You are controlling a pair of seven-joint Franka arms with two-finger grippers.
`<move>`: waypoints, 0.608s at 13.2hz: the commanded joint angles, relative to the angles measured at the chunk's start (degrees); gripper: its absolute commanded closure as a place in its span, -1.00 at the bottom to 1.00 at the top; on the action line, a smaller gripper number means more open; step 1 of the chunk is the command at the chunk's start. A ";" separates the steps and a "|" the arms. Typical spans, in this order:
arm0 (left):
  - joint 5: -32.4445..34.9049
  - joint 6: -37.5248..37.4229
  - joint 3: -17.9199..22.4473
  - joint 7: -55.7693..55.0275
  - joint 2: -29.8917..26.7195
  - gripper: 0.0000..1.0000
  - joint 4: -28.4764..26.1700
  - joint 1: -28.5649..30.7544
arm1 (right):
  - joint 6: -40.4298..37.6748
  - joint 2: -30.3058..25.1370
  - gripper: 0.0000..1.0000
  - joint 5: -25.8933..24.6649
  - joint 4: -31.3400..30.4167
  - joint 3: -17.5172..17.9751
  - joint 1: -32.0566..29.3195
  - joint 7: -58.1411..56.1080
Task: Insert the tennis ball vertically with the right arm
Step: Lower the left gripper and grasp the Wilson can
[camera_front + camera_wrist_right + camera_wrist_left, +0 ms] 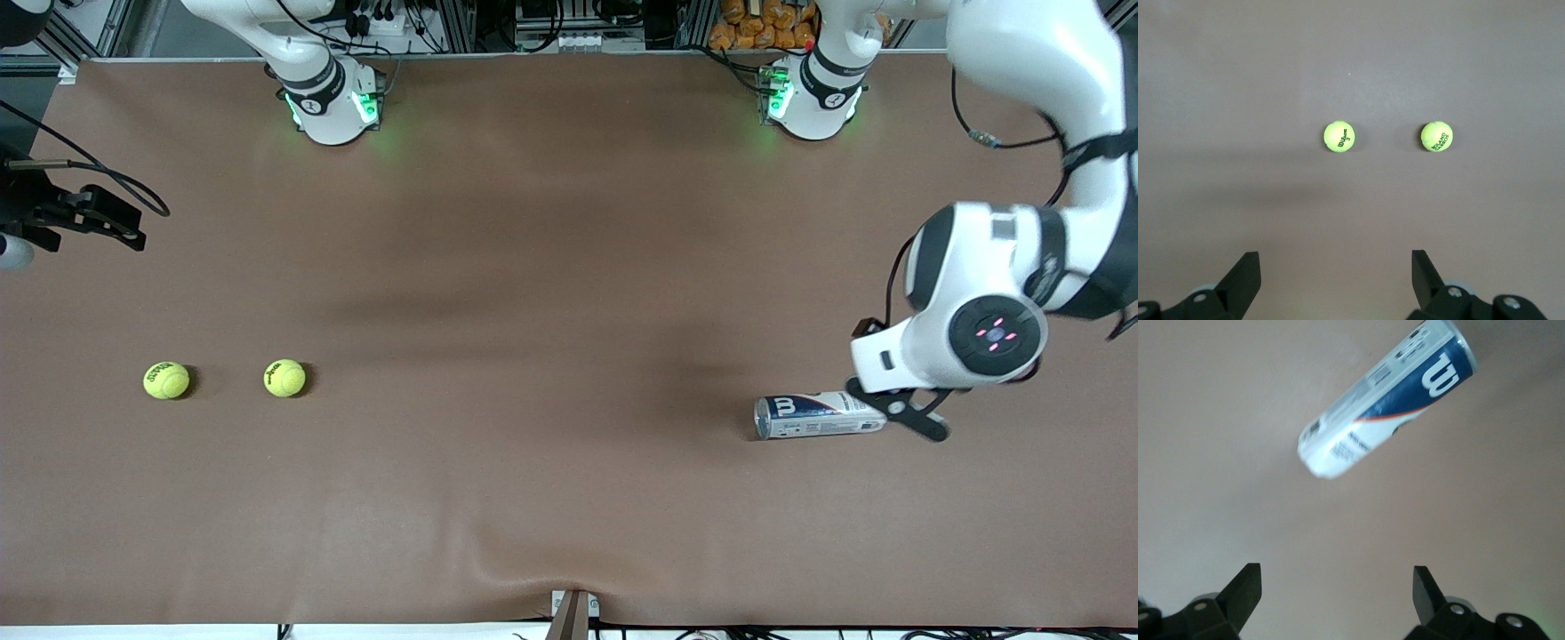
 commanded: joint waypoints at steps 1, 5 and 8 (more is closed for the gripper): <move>1.36 4.78 -0.04 9.15 4.90 -1.00 1.05 0.17 | -0.98 -0.36 -1.00 0.10 -0.37 0.19 -0.83 0.53; 2.84 11.02 -0.04 18.75 9.65 -1.00 1.05 -0.70 | 2.77 -0.45 -1.00 -0.25 -4.22 0.19 -0.74 0.44; 6.37 13.84 -0.04 19.02 11.68 -1.00 0.87 -1.85 | 11.30 -0.53 -1.00 -0.16 -11.69 0.11 -1.36 0.44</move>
